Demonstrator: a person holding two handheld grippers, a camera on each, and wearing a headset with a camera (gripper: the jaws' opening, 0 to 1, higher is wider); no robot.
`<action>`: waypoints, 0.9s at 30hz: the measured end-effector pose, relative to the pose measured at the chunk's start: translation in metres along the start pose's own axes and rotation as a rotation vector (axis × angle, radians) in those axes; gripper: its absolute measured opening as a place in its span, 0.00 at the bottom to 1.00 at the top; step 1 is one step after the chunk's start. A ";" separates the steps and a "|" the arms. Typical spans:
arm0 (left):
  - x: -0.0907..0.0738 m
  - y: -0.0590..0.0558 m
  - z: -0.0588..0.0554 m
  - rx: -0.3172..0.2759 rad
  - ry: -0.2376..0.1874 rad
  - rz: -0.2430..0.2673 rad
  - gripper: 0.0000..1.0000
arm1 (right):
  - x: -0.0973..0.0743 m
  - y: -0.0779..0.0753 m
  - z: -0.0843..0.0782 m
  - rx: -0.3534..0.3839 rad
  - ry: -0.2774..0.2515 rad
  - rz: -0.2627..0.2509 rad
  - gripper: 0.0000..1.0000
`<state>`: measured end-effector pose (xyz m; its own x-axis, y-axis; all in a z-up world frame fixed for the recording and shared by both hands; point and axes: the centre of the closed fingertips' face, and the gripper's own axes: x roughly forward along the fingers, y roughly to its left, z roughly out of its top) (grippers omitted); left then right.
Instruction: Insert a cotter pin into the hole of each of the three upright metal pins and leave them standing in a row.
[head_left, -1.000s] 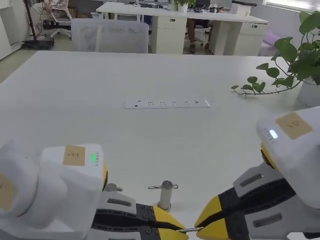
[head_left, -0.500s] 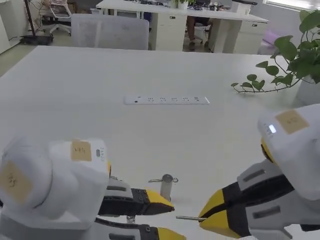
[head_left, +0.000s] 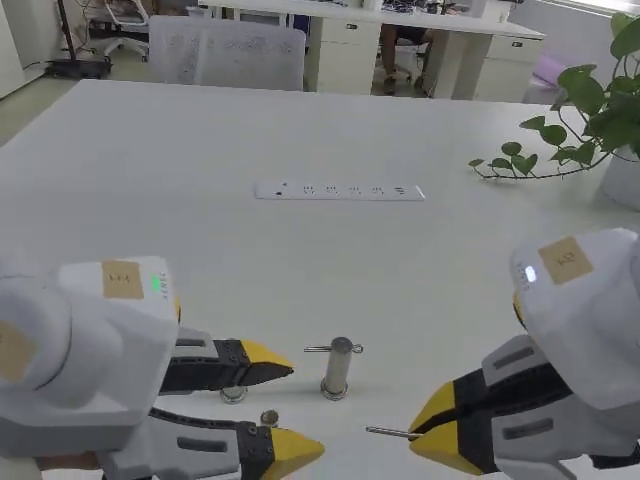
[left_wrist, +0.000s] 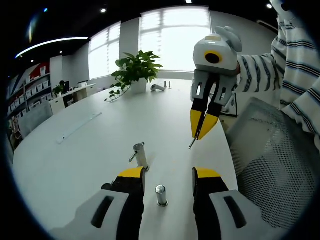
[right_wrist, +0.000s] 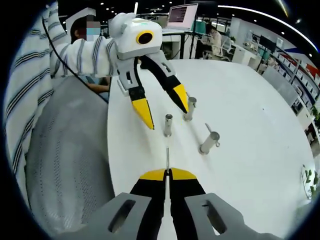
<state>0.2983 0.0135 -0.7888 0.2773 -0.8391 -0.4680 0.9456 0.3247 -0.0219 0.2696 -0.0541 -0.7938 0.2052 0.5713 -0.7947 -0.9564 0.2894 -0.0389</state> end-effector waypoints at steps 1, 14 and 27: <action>0.000 0.001 -0.003 0.001 0.007 0.001 0.37 | 0.001 -0.001 0.000 0.005 0.000 -0.006 0.02; 0.002 0.000 -0.037 -0.009 0.084 -0.043 0.36 | 0.029 0.004 0.012 0.052 -0.031 -0.040 0.02; 0.009 0.003 -0.053 -0.005 0.093 -0.059 0.31 | 0.046 0.007 0.029 0.069 -0.057 -0.059 0.02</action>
<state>0.2943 0.0294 -0.8397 0.2041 -0.8124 -0.5462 0.9589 0.2783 -0.0557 0.2784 -0.0033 -0.8129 0.2739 0.5944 -0.7561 -0.9261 0.3751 -0.0406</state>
